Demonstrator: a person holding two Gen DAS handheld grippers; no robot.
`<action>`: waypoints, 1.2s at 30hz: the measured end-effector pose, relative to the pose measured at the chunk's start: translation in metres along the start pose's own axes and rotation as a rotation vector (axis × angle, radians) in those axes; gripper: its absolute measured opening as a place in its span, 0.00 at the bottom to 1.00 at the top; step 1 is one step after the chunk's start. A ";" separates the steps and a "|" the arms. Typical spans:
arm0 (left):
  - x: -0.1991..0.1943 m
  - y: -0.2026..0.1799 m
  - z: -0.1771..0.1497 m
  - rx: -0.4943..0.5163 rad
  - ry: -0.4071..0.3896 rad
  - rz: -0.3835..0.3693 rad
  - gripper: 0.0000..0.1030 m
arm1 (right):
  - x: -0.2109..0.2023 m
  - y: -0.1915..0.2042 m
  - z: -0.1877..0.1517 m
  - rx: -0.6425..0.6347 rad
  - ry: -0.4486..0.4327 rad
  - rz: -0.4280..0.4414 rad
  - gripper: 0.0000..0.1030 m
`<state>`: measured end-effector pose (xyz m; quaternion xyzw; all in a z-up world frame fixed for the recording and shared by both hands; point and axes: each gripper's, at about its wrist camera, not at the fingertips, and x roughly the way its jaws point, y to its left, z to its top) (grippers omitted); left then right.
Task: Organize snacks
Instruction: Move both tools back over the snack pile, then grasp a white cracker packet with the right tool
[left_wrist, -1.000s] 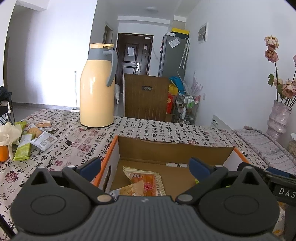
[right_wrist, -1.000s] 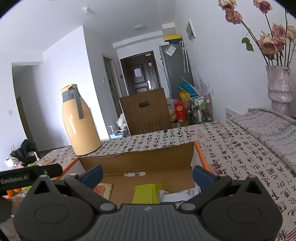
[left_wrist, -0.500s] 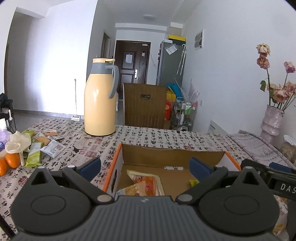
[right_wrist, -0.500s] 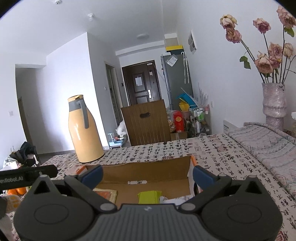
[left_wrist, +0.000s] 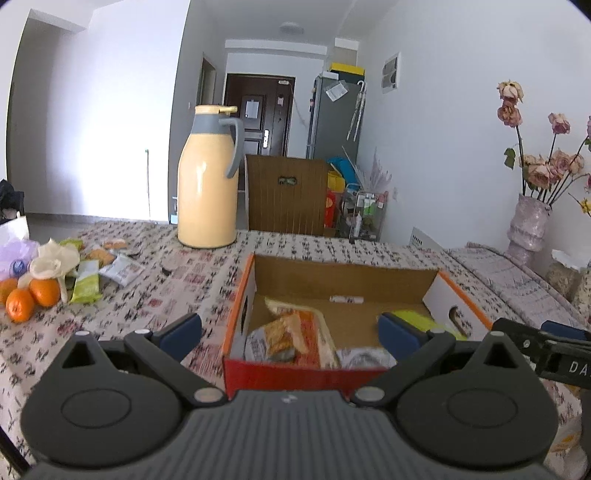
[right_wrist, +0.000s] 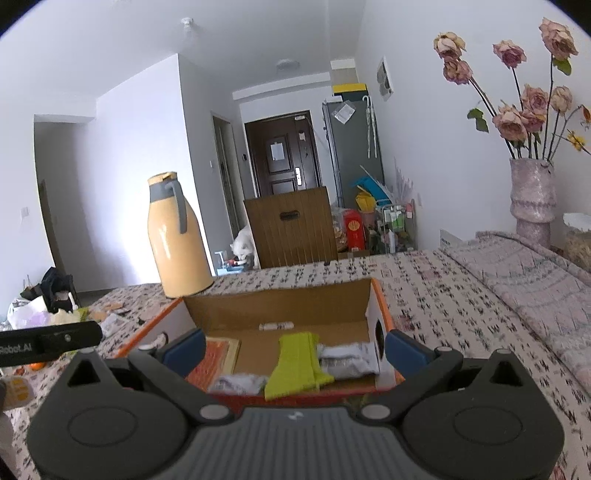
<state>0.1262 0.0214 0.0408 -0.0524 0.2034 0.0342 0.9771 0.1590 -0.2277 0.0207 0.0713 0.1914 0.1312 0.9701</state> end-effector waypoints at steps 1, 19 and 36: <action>-0.001 0.002 -0.004 0.001 0.006 0.001 1.00 | -0.003 0.000 -0.004 0.001 0.006 -0.001 1.00; -0.007 0.038 -0.071 0.029 0.111 0.059 1.00 | -0.033 -0.015 -0.057 -0.026 0.116 -0.067 1.00; 0.007 0.040 -0.085 0.010 0.138 0.044 1.00 | -0.032 -0.030 -0.071 0.008 0.154 -0.106 1.00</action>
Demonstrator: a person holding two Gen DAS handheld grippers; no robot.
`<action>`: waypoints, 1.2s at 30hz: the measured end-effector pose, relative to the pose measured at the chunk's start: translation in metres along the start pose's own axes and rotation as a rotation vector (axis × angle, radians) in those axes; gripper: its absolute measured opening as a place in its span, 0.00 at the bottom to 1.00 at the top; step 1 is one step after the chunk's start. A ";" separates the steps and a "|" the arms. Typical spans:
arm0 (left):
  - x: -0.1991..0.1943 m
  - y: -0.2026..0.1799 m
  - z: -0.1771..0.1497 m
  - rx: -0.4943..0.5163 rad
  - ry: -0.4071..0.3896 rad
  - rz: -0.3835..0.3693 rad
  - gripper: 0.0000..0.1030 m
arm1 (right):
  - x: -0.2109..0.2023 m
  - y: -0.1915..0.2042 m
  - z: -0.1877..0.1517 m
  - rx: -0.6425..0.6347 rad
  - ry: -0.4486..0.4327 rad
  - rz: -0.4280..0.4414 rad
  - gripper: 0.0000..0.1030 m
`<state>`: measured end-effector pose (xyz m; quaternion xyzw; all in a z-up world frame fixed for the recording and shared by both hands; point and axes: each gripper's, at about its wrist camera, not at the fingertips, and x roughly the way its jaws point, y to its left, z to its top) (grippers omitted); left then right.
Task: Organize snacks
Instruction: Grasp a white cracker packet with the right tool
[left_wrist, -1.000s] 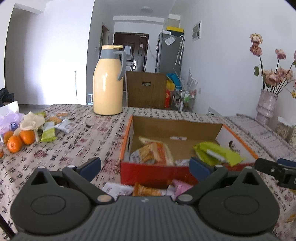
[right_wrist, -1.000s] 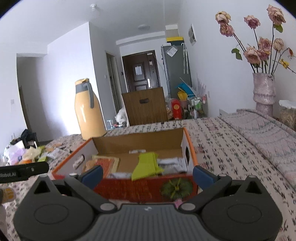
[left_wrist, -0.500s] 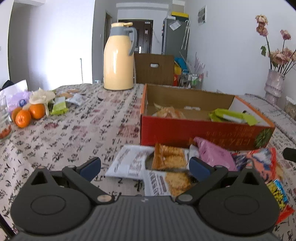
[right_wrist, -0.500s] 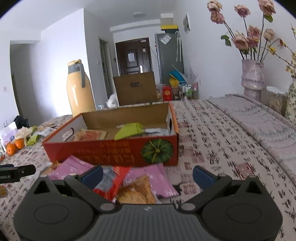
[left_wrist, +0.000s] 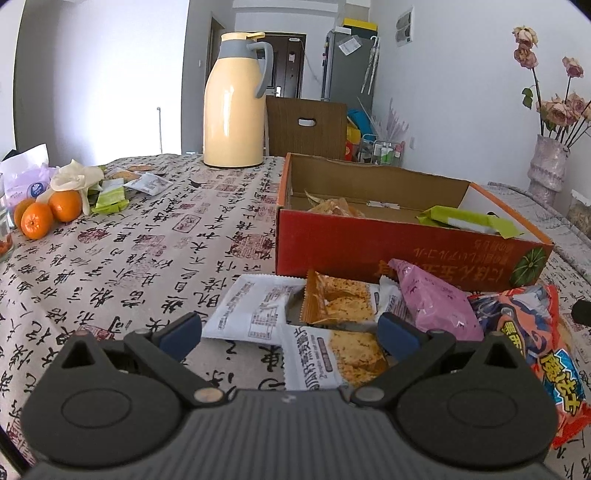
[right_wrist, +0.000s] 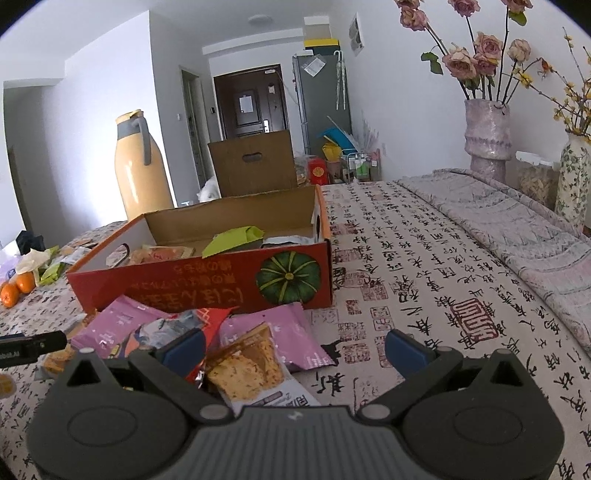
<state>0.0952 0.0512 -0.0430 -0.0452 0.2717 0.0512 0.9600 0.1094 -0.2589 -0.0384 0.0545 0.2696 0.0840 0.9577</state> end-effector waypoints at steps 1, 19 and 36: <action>0.000 0.000 0.000 0.000 -0.001 0.000 1.00 | 0.000 0.000 -0.001 0.001 0.002 0.001 1.00; -0.001 0.001 -0.001 -0.012 -0.011 0.001 1.00 | 0.009 -0.004 -0.010 -0.004 0.051 -0.018 1.00; -0.001 0.000 -0.001 -0.014 -0.012 -0.001 1.00 | 0.026 0.015 -0.013 -0.095 0.095 0.053 0.44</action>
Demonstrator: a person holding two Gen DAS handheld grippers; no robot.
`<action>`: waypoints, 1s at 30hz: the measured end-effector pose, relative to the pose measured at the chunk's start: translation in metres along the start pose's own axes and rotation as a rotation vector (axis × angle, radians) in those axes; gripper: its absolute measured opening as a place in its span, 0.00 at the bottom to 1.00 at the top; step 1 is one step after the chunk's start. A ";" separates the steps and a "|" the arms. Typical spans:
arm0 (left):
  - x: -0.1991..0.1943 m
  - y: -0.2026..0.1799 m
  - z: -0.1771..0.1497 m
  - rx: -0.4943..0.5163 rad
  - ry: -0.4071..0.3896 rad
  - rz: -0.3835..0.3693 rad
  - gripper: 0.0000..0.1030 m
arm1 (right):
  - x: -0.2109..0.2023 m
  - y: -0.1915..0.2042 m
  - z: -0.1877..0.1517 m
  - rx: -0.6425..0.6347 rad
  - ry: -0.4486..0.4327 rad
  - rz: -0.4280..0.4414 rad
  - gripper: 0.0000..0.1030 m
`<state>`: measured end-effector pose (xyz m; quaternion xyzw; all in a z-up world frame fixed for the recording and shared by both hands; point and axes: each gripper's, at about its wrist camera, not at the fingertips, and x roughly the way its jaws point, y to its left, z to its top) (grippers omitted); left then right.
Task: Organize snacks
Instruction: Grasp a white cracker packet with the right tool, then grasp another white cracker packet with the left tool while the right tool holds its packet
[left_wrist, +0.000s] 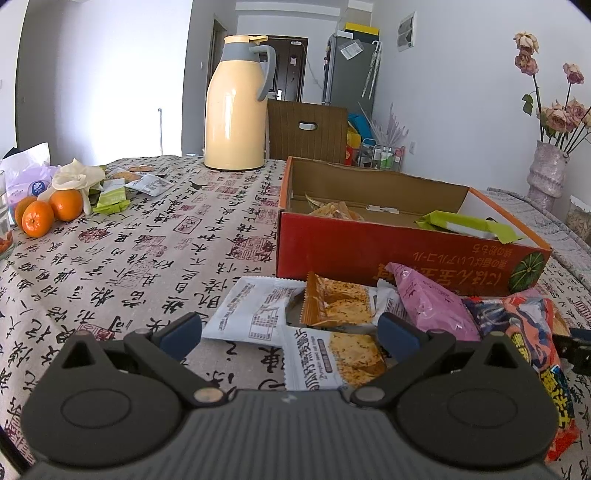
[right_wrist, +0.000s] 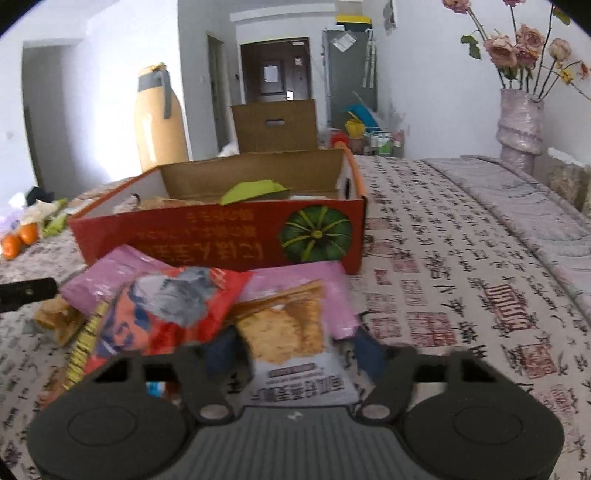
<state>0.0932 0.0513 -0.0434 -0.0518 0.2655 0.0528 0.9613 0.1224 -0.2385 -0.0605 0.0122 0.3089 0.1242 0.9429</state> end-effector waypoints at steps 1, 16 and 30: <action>0.000 0.000 0.000 0.000 0.000 0.000 1.00 | -0.001 0.001 0.000 -0.001 -0.005 -0.003 0.42; 0.000 -0.005 0.004 0.032 0.082 -0.019 1.00 | -0.038 -0.023 -0.002 0.098 -0.128 -0.043 0.36; 0.016 -0.034 0.001 0.057 0.187 0.025 0.78 | -0.040 -0.038 -0.013 0.139 -0.124 -0.032 0.37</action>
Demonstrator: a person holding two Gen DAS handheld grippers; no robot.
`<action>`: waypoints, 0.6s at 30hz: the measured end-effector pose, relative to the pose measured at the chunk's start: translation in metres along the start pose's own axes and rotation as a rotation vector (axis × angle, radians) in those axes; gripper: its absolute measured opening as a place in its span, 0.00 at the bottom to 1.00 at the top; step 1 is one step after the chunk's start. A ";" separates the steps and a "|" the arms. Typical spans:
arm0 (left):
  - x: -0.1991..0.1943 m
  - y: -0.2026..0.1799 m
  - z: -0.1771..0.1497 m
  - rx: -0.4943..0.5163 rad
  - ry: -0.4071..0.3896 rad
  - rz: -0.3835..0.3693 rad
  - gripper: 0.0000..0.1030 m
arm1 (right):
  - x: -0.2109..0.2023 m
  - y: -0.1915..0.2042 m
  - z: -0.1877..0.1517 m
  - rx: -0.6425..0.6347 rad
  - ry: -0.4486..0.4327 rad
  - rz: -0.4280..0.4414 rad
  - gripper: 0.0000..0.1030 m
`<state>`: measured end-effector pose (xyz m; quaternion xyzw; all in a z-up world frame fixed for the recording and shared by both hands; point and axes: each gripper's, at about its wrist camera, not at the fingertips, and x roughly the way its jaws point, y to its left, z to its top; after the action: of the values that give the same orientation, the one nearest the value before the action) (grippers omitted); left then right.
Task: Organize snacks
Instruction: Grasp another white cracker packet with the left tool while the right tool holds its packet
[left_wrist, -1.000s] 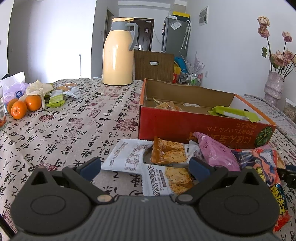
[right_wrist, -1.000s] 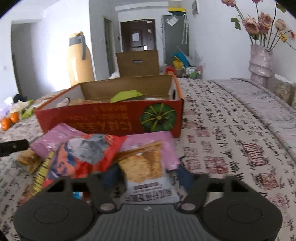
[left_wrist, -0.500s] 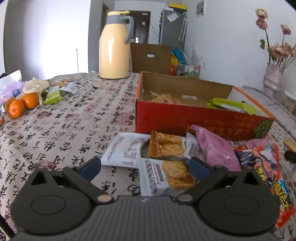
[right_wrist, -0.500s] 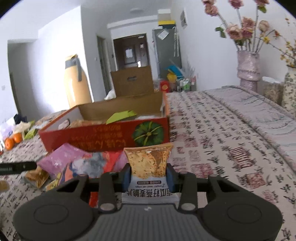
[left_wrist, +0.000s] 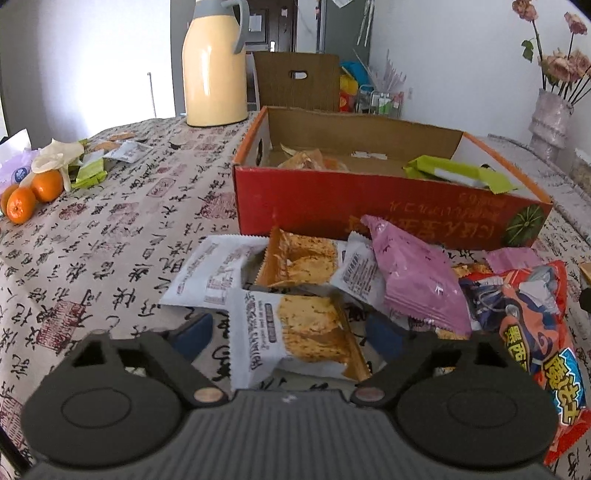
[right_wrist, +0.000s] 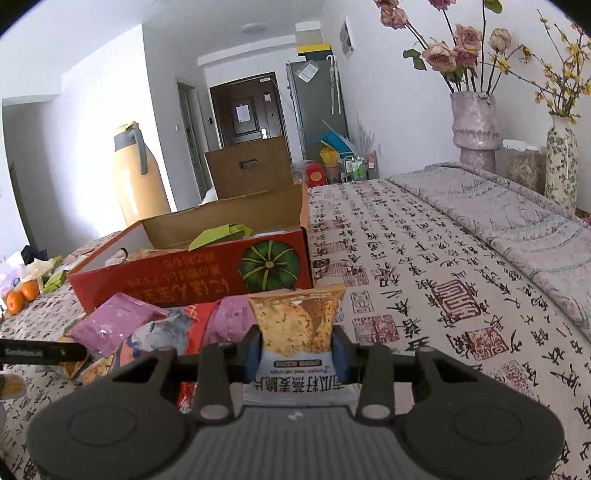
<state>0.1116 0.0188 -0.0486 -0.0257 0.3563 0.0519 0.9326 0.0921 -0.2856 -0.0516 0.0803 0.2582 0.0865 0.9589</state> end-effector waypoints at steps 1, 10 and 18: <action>0.002 -0.001 0.000 0.000 0.009 0.002 0.75 | 0.000 0.000 0.000 0.002 0.001 0.001 0.37; 0.000 0.001 -0.001 -0.023 0.005 -0.005 0.44 | -0.001 0.001 -0.003 0.003 0.006 0.010 0.37; -0.010 0.003 -0.005 -0.018 -0.015 0.004 0.40 | -0.009 0.007 -0.005 -0.007 0.002 0.020 0.37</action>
<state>0.1003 0.0208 -0.0457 -0.0331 0.3490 0.0570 0.9348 0.0813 -0.2804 -0.0504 0.0794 0.2581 0.0972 0.9579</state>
